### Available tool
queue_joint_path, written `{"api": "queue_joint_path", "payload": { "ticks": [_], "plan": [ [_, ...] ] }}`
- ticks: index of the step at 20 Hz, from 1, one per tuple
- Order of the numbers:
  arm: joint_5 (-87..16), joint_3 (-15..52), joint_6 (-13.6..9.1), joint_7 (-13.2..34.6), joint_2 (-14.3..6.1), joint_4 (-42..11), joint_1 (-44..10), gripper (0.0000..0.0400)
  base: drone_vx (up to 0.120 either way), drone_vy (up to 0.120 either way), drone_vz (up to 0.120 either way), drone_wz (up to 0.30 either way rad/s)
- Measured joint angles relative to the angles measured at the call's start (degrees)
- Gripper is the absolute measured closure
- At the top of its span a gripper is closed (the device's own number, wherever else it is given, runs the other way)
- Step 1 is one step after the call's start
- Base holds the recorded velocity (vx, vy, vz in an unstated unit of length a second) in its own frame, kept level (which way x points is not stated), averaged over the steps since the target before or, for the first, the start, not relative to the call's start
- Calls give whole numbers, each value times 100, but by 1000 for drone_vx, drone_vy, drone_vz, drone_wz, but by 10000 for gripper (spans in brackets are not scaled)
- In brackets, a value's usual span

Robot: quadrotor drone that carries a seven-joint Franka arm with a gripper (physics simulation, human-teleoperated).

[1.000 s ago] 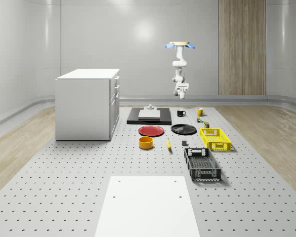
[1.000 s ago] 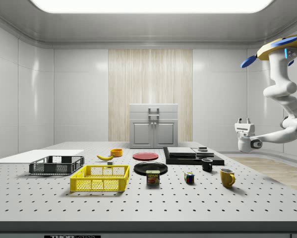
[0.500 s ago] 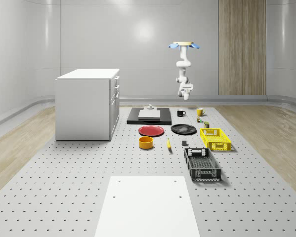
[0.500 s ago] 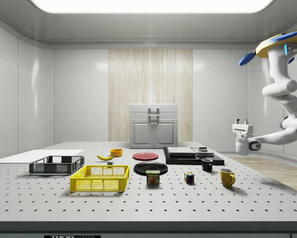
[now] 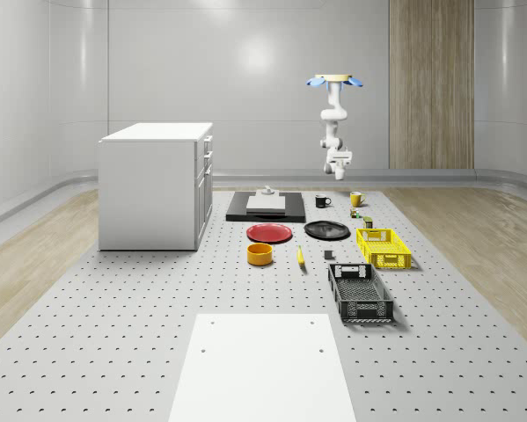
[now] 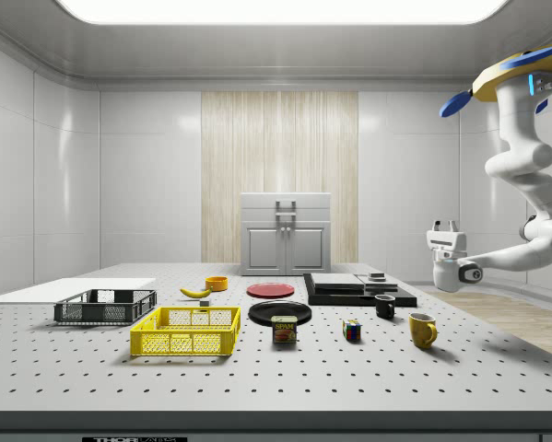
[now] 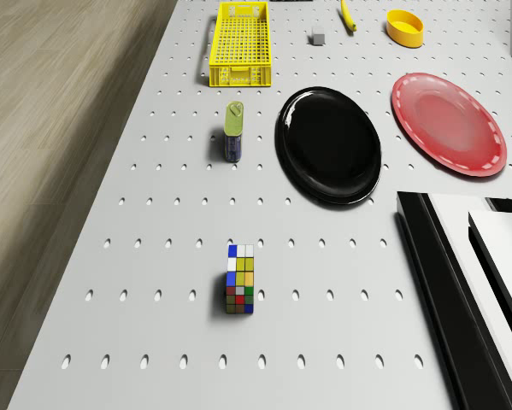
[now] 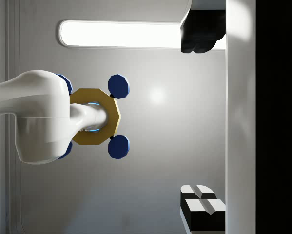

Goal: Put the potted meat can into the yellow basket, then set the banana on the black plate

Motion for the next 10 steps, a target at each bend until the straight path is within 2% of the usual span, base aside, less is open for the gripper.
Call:
{"api": "queue_joint_path", "payload": {
  "ticks": [8, 10],
  "plan": [
    [-35, 27, 34, 3, -24, -23, -10, 0, 120, 120, 0, 0],
    [-54, 41, 43, 6, -30, -29, -15, 0, 120, 0, 0, 0]
  ]
}}
